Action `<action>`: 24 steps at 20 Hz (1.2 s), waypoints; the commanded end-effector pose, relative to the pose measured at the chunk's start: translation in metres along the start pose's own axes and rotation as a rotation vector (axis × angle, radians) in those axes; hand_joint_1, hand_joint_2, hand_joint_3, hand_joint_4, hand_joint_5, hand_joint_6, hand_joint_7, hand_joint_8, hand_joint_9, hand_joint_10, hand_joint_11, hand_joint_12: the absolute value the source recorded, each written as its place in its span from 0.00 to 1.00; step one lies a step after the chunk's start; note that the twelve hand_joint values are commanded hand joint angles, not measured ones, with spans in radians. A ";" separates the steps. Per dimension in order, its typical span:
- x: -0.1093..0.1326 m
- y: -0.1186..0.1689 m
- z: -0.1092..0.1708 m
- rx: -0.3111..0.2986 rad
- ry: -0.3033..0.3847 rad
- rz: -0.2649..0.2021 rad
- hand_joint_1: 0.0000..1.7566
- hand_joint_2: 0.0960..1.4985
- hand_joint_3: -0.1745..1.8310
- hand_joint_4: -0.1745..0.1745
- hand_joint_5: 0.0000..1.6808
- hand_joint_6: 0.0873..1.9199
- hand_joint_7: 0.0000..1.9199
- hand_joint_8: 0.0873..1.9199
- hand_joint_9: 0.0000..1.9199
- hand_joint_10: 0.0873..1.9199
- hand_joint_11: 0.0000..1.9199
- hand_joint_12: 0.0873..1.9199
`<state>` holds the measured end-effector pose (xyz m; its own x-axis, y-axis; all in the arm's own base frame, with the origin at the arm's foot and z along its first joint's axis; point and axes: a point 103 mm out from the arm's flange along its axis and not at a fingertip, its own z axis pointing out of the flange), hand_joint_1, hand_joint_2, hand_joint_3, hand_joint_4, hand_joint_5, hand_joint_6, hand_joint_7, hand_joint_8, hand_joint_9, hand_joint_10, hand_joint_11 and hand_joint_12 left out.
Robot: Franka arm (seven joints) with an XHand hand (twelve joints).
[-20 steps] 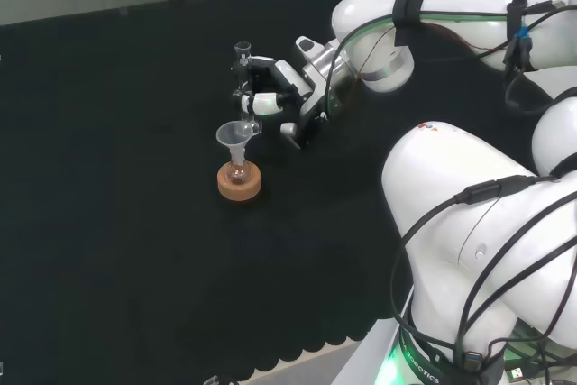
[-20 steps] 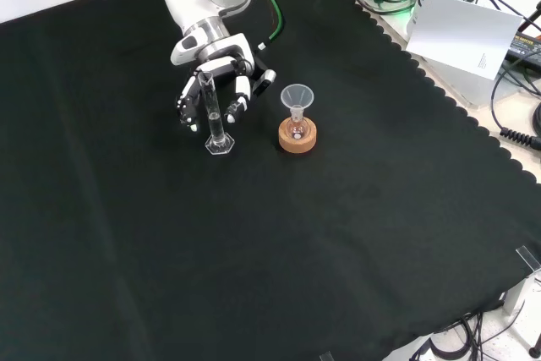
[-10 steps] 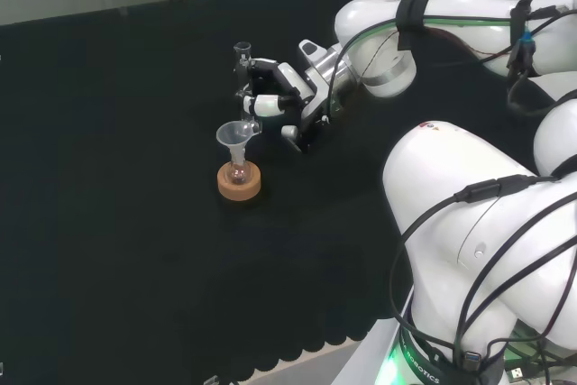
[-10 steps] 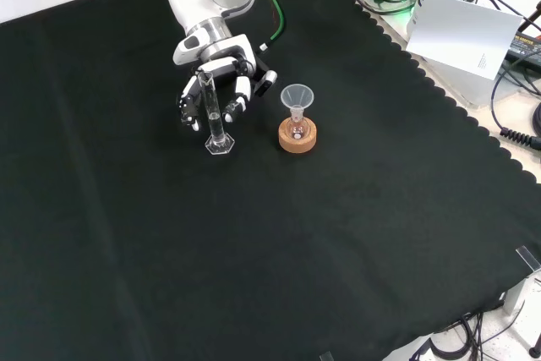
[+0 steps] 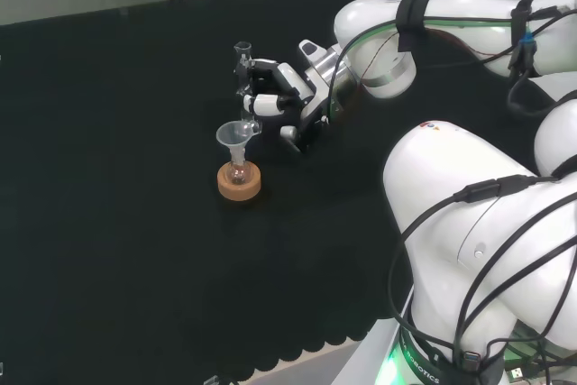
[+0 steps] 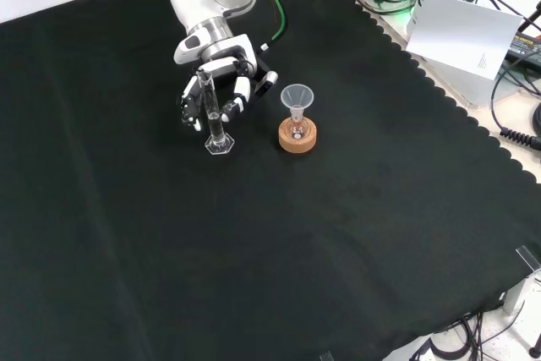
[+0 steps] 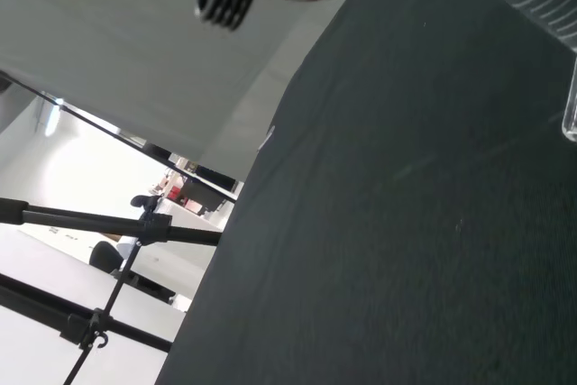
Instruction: Pick up the graduated cylinder.
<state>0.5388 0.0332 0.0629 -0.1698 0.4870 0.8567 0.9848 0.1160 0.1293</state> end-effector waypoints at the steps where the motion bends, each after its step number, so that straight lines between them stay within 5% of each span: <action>1: 0.001 0.000 -0.003 -0.017 -0.010 0.003 0.63 0.55 0.39 0.54 0.43 0.31 0.38 0.30 0.53 0.18 0.38 0.58; 9: 0.012 -0.001 -0.012 0.001 -0.188 -0.019 0.65 0.61 0.39 0.55 0.47 0.34 0.39 0.35 0.53 0.17 0.40 0.56; 11: 0.017 0.000 -0.016 0.018 -0.266 -0.037 0.63 0.68 0.25 0.34 0.49 0.52 0.41 0.35 0.55 0.18 0.42 0.55; 13: 0.021 0.001 -0.020 0.031 -0.314 -0.044 0.63 0.73 0.17 0.22 0.51 0.58 0.47 0.30 0.59 0.16 0.47 0.52; 20: 0.034 0.002 -0.039 0.085 -0.492 -0.052 0.64 0.75 0.10 0.07 0.54 0.56 0.58 0.20 0.68 0.06 0.53 0.48; 24: 0.041 0.003 -0.046 0.111 -0.533 -0.051 0.65 0.75 0.09 0.02 0.54 0.56 0.60 0.19 0.69 0.04 0.55 0.46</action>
<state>0.5395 0.0133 0.1077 -0.2206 0.8077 0.5467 0.9753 0.1900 0.1127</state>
